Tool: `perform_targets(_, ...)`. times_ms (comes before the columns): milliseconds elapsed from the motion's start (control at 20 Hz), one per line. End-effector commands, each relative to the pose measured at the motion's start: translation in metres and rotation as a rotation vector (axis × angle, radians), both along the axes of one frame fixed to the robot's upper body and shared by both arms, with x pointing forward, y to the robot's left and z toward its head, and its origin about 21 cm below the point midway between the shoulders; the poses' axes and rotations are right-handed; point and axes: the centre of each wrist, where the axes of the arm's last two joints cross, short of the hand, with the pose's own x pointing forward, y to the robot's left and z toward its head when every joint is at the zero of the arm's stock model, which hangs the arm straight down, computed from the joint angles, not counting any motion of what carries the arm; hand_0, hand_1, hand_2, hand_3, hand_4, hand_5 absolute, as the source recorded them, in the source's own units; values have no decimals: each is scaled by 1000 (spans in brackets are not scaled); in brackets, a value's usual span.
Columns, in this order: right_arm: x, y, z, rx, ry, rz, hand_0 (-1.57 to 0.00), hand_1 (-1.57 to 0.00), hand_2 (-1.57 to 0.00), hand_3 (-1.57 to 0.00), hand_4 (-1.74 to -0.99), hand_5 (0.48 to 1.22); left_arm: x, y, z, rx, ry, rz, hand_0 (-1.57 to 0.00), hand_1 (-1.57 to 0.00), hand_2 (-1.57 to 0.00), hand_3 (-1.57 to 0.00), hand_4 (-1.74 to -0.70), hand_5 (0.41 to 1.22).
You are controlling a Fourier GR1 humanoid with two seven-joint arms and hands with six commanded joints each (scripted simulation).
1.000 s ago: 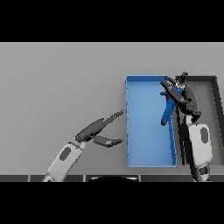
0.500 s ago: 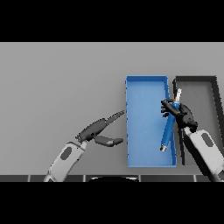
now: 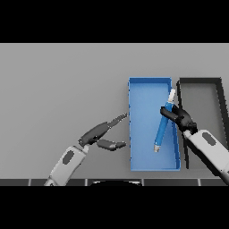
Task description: Pick up the blue pipe and place it into the blue bin.
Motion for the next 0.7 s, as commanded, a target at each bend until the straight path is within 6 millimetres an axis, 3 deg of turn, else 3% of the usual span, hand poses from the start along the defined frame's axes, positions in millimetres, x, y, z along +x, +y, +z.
perform_targets(0, 0, 0, 0, -15, 2, 13, -68, -66, -63, -41, -1131, 829, 0, -1, -2, 6, 6, -1, 1, 1, 1, 1, -878, 480)
perform_targets(100, -1, -1, -2, -20, 9, 14, -377, -184, -82, -26, -1144, 792, 0, 0, -1, -5, 0, -4, 1, 1, 1, 1, -881, 476)
perform_targets(350, -1, 1, -3, 18, -1, 17, -123, -60, -26, -8, -1154, 809, -1, 1, 0, 6, 6, -1, 1, 1, 1, 1, -885, 476)
perform_targets(450, 0, -2, -1, 14, -4, 23, -212, -100, -24, -5, -1152, 804, -3, 3, 0, 5, 8, -4, 1, 1, 1, 1, -885, 478)
perform_targets(650, -3, 5, -4, 10, 3, 40, -212, -100, -24, -5, -1152, 798, 1, -2, -5, 9, 11, 3, 1, 1, 1, 1, -885, 480)
